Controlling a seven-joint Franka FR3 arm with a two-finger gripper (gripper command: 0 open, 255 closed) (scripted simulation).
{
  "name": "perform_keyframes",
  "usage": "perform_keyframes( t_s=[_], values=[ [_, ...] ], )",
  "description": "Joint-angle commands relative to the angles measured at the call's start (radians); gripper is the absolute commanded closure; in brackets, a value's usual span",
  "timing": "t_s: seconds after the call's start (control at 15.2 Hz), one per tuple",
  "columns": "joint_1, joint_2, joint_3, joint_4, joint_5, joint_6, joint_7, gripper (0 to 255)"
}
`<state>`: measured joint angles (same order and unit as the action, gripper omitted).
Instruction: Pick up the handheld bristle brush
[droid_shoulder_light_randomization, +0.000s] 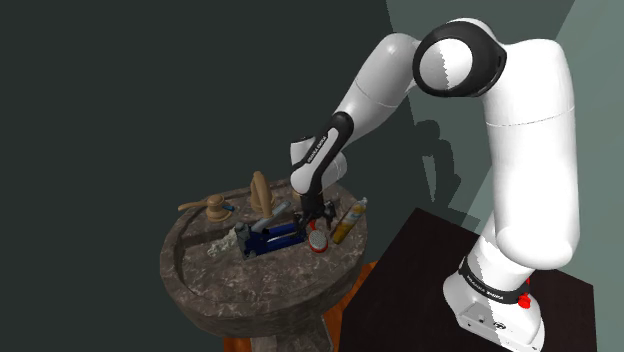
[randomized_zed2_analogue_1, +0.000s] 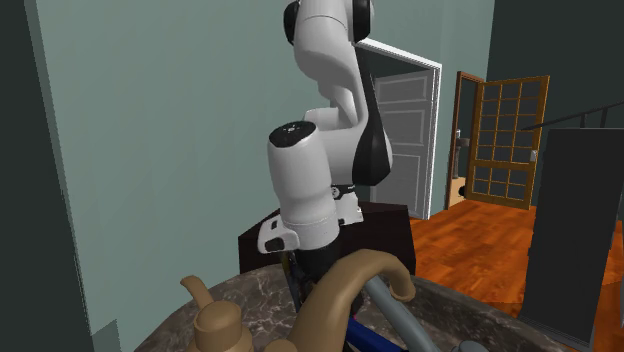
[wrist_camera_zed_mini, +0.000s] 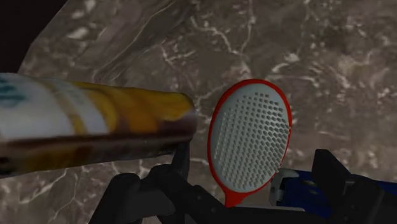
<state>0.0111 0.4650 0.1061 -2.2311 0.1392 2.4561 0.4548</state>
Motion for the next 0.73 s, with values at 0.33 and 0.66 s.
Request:
perform_keyframes(
  t_s=[0.33, 0.66],
  values=[
    [0.005, 0.077, -0.002, 0.023, 0.001, 0.055, -0.004, 0],
    [0.006, 0.082, -0.002, 0.027, 0.000, 0.055, -0.003, 255]
  ],
)
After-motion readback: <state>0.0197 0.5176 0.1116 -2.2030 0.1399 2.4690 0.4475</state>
